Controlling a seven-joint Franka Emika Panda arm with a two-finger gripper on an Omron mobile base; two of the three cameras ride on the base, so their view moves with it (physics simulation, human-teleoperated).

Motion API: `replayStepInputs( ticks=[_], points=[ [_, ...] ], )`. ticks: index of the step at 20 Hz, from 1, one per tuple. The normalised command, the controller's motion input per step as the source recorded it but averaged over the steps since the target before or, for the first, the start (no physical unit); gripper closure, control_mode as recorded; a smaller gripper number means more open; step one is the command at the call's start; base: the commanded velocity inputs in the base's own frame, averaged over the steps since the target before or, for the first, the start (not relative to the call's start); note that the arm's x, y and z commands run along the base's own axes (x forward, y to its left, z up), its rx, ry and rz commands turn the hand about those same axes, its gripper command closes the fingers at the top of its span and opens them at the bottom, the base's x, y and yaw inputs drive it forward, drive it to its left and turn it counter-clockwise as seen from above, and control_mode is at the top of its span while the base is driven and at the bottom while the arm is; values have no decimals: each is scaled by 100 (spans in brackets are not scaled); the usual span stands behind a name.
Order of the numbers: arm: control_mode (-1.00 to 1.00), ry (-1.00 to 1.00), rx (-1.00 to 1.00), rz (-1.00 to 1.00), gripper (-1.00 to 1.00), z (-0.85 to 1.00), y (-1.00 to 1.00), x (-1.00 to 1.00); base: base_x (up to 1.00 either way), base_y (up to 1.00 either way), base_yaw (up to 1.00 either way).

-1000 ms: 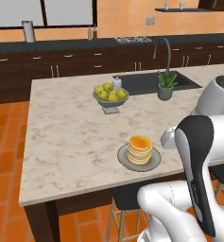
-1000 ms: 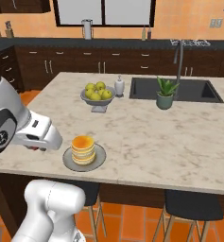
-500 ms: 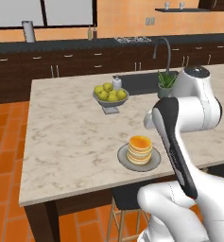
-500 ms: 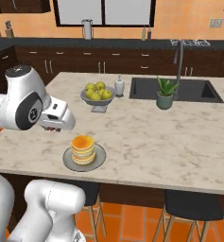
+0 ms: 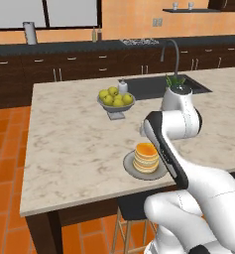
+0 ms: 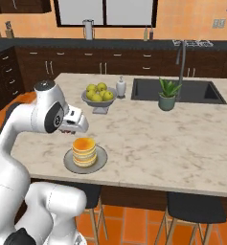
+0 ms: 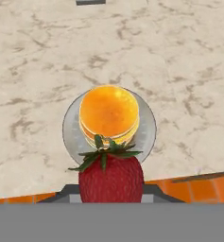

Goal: Take the strawberry from the fridge and place it on top of the pancake, located on the dining counter.

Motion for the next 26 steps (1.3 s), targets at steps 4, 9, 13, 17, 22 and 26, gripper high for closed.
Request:
replayStepInputs(
  ticks=[4,9,13,17,22,26],
  points=[
    [-100,0,-2,-1,100,-48,-6,65,0,0,0],
    [-100,1,0,-6,100,-46,0,38,0,0,0],
    [-100,2,0,0,100,-43,0,16,0,0,0],
    [-100,0,0,0,100,-19,0,12,0,0,0],
    [-100,0,0,0,100,-17,0,10,0,0,0],
    [-100,2,-1,0,100,-23,0,2,0,0,0]
  ],
)
